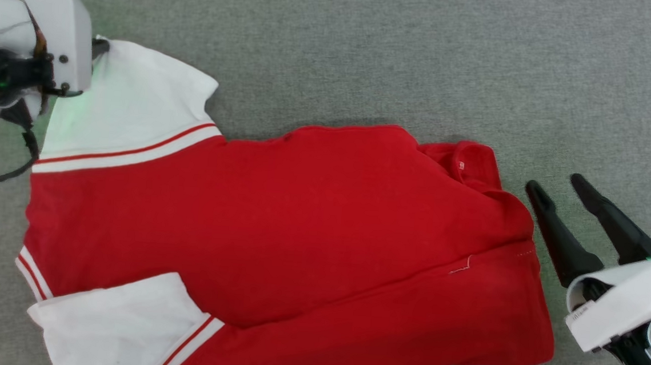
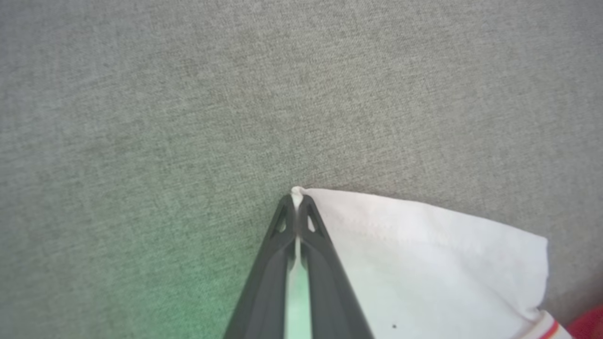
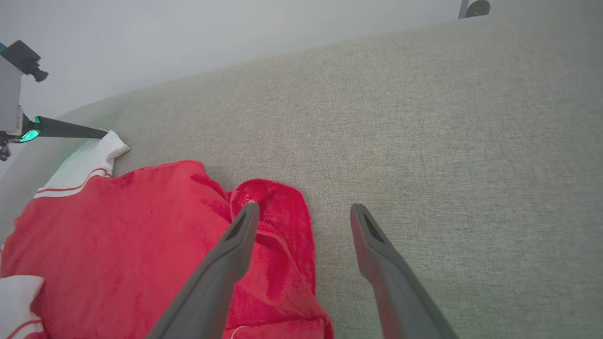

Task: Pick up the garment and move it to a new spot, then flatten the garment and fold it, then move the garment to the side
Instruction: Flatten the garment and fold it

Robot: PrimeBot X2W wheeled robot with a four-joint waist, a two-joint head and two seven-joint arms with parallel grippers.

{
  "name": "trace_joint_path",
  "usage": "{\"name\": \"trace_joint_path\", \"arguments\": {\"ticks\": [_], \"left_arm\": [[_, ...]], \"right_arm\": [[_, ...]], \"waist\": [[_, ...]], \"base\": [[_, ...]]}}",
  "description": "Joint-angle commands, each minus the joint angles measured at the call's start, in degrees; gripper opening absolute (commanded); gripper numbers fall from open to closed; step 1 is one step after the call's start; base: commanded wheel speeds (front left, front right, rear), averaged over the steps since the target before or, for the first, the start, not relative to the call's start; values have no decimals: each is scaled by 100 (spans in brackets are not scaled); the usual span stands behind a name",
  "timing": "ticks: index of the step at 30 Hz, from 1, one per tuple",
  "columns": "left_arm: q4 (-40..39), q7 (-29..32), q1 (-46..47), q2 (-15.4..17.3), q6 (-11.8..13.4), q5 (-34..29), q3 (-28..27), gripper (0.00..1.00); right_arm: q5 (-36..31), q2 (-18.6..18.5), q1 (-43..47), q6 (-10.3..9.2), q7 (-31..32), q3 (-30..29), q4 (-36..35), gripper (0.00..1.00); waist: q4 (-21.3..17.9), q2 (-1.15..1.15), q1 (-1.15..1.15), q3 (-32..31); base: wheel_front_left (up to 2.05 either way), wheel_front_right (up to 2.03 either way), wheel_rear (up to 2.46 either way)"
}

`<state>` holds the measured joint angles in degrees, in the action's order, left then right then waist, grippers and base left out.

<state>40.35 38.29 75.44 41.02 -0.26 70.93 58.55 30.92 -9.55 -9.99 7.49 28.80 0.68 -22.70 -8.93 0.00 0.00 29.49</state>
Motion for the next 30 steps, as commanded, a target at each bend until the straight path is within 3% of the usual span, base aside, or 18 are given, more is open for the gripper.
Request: {"name": "trace_joint_path", "arguments": {"ticks": [1, 18, 30], "left_arm": [[73, 48, -154, -134, -61, 8, 114, 0], [622, -191, 194, -801, -405, -69, 144, 0], [946, -321, 325, -1099, -575, -113, 203, 0]], "right_arm": [[10, 51, -144, 0, 216, 26, 0, 100], [-996, 537, -1557, 0, 2827, -26, 466, 100], [-1501, 436, -1709, 0, 4158, 307, 753, 100]], "waist": [[38, 0, 0, -14], [586, 0, 0, 116], [736, 0, 0, 179]], "base": [[0, 0, 0], [0, 0, 0], [0, 0, 0]]}}
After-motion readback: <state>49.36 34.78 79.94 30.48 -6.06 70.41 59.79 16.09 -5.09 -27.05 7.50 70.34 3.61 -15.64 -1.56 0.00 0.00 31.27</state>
